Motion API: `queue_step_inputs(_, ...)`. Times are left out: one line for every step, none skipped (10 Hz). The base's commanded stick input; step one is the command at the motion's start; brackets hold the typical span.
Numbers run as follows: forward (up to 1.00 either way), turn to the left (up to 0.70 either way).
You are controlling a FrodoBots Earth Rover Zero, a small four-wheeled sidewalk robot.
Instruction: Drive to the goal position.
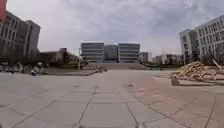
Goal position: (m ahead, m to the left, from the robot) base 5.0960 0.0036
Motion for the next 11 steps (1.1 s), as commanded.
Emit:
queue_step_inputs(0.45, 0.00)
queue_step_inputs(0.45, 0.00)
queue_step_inputs(0.45, 0.00)
queue_step_inputs(0.45, 0.00)
queue_step_inputs(0.45, 0.00)
queue_step_inputs(0.45, 0.00)
queue_step_inputs(0.45, 0.00)
queue_step_inputs(0.45, 0.00)
queue_step_inputs(0.45, 0.00)
queue_step_inputs(0.45, 0.00)
queue_step_inputs(0.45, 0.00)
